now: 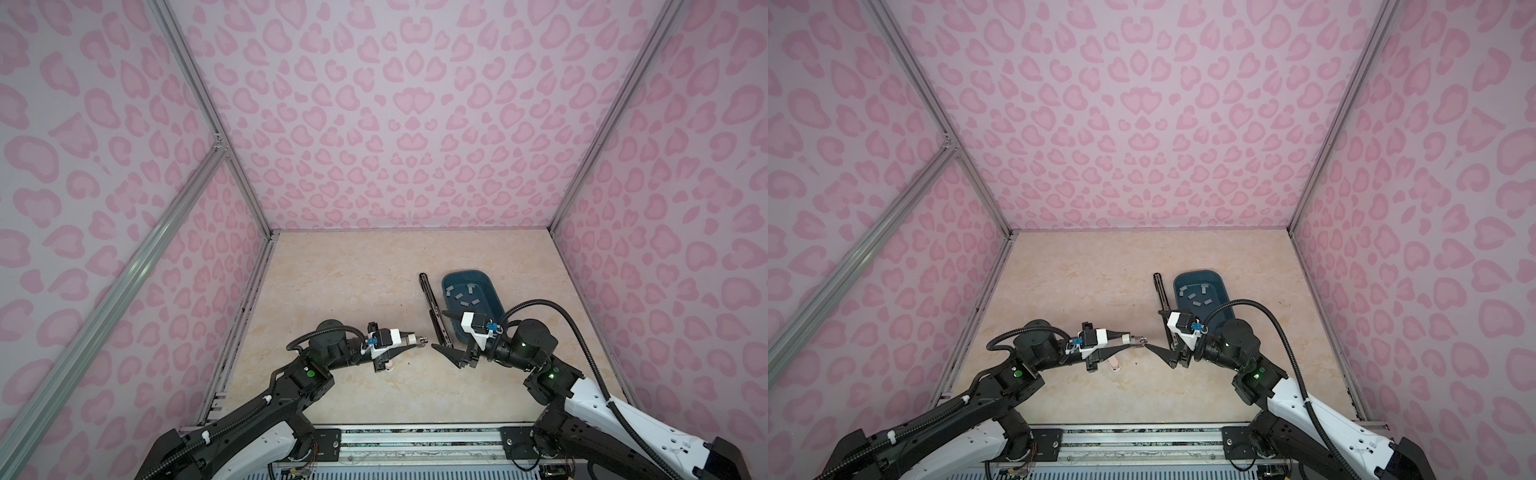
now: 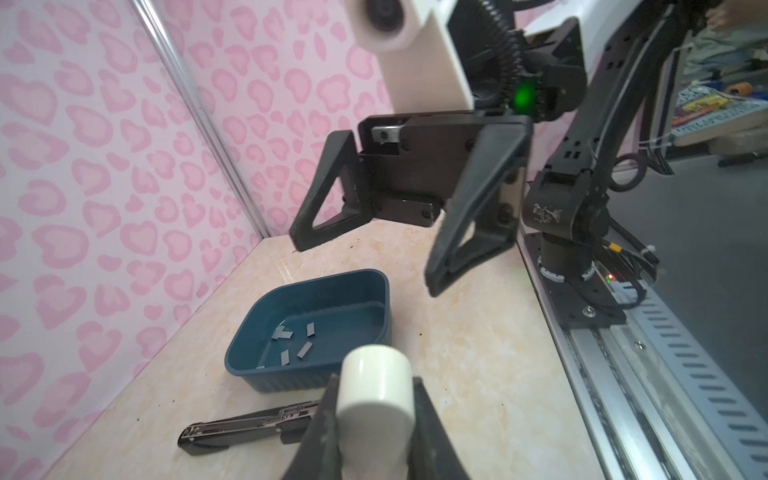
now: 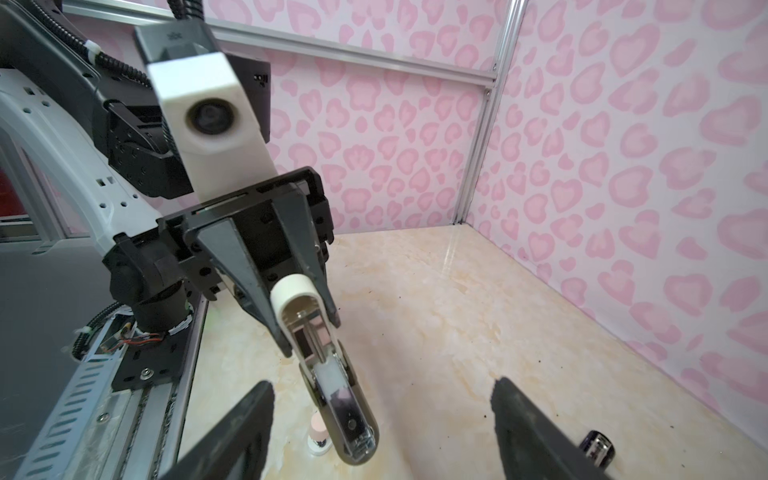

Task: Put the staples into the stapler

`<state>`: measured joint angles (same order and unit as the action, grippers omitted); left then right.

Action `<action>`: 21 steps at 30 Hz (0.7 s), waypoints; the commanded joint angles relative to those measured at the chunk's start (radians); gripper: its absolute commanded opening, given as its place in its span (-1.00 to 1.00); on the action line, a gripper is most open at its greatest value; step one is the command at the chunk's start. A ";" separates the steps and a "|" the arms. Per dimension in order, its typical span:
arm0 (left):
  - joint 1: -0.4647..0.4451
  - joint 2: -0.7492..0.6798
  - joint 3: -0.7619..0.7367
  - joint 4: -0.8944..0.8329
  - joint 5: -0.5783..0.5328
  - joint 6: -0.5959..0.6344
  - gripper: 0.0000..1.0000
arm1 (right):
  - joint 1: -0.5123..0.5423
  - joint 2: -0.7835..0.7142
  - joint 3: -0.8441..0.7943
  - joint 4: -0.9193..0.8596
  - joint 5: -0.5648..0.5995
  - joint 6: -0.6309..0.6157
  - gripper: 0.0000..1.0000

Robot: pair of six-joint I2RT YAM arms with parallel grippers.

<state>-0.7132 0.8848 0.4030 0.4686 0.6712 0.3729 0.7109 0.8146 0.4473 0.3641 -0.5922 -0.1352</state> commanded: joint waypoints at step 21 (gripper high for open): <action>0.019 0.012 0.082 -0.130 0.201 0.076 -0.94 | 0.147 0.119 0.040 -0.054 0.030 -0.100 0.51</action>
<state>-0.6891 0.9081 0.4736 0.3611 0.8604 0.4229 0.8555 0.9440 0.4915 0.3000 -0.5873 -0.2485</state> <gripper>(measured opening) 0.234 0.769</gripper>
